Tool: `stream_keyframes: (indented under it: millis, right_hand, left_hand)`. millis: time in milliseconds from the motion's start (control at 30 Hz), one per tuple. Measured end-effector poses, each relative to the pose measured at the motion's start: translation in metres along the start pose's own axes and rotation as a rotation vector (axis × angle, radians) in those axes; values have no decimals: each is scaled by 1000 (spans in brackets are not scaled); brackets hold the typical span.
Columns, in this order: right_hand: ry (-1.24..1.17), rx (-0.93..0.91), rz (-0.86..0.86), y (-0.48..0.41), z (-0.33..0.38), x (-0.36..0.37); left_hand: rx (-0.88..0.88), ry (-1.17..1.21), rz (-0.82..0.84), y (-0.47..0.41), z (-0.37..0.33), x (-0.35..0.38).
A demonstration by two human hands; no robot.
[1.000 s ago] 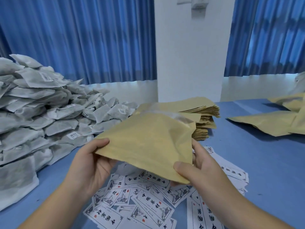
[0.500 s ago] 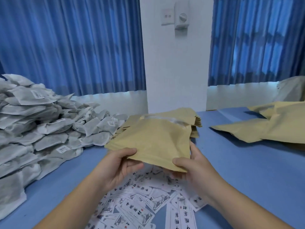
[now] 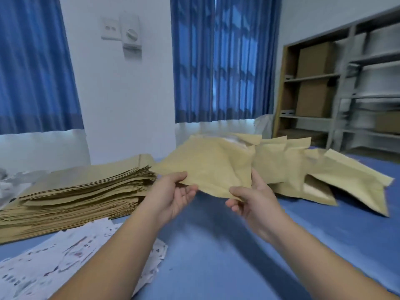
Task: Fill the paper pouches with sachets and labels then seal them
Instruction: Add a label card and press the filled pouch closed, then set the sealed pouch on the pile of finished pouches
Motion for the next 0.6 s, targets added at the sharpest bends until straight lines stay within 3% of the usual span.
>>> stream_keyframes:
  millis: [167,267,400,600]
  right_hand:
    - [-397,-159,-395,-18,36,-88]
    - [-344,-58,-534,-19,17,-117]
    - [-236,134,-532,-17,-36,-111]
    - [-133,272,-345,-28,-82,-39]
  left_hand:
    - [55,167,109,-38,15,74]
    - [-15,84,117,-43,42,81]
    - [-69,42,116,-34,61,54]
    - [-42,-56,-35,-5,35,-6]
Point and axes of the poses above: each hand's wrist, its own y-axis away from the middle knuckle, its own x-axis out of the palm, z = x × y, the point moved 8 cm from there along -y, towards the middle knuckle, and after that the axes turned 4 degrees about z, right-handed, at the moved point
